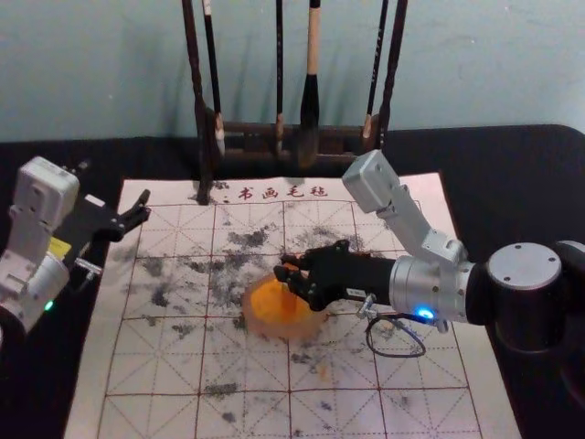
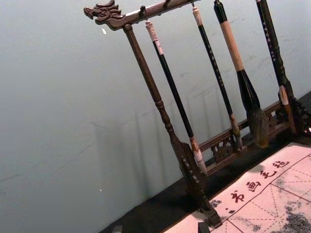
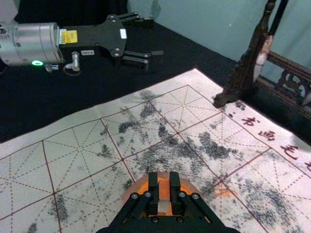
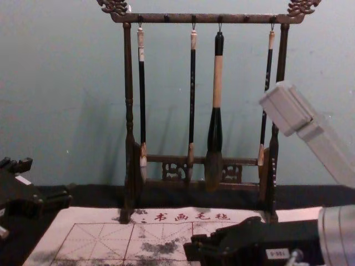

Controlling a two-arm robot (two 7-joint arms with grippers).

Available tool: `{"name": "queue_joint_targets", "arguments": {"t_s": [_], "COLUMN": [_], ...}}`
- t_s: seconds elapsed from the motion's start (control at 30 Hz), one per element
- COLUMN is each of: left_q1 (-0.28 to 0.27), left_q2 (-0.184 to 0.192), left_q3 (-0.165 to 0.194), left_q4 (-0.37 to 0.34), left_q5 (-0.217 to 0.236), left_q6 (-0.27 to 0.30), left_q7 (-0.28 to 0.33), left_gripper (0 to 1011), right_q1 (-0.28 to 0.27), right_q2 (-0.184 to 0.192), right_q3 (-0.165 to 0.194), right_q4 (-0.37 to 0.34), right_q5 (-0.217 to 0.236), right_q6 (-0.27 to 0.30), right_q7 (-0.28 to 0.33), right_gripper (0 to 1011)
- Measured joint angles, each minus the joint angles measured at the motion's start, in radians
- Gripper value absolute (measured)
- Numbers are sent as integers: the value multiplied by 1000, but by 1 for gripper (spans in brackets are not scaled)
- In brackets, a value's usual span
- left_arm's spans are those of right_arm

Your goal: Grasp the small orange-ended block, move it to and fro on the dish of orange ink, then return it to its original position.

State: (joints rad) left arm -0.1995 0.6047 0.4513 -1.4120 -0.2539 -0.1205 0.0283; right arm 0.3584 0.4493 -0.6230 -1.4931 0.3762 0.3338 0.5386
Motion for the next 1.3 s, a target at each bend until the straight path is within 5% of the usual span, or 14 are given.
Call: {"name": "queue_joint_targets", "arguments": {"t_s": [1.3], "left_q1": [0], "left_q2": [0], "left_q3": [0], "left_q4": [0], "left_q5": [0], "left_q6": [0], "left_q7": [0], "left_gripper": [1001], "right_q1": [55], "right_q2": [-74], "right_q3": [-29], "right_q4": [77], "right_q5": [-15], "right_q6": [8], "right_q7": [-26], "right_gripper": [144]}}
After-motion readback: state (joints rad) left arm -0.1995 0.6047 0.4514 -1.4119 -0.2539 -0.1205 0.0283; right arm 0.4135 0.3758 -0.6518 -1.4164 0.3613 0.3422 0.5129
